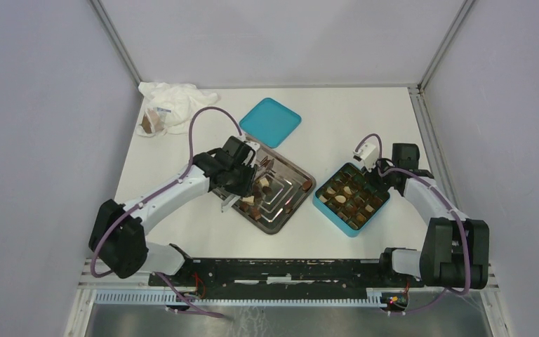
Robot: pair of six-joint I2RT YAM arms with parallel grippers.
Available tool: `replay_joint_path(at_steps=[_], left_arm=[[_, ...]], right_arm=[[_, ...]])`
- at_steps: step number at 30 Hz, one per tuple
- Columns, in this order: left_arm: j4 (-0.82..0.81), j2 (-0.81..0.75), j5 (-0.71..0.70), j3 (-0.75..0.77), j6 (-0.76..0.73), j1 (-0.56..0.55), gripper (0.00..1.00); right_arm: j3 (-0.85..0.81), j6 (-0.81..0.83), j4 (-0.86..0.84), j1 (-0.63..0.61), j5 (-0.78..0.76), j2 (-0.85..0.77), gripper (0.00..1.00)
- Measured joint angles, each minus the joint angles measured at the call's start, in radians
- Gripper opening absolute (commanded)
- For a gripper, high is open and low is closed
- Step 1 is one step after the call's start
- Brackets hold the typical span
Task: Pack the chocolate
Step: Pick up the fake chocolate from the plate.
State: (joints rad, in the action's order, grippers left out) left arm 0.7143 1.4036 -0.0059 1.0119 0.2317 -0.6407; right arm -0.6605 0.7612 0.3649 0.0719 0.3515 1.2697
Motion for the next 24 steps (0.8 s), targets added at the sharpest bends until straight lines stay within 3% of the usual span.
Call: replay_joint_path(at_steps=[6,15,24], left_arm=[[-0.043,-0.112,0.121,-0.049,0.001,-0.001,0.02],[-0.074,-0.222,0.254,-0.088,0.002,-0.049,0.02],[-0.146,-0.241,0.307,-0.093,0.005,-0.235,0.02]], right_arm=[[-0.009,-0.001,0.004,0.0,-0.014,0.028,0.35],[-0.011,-0.006,0.005,0.0,-0.021,0.03,0.67],[-0.011,-0.005,0.004,0.034,0.036,-0.094,0.75]])
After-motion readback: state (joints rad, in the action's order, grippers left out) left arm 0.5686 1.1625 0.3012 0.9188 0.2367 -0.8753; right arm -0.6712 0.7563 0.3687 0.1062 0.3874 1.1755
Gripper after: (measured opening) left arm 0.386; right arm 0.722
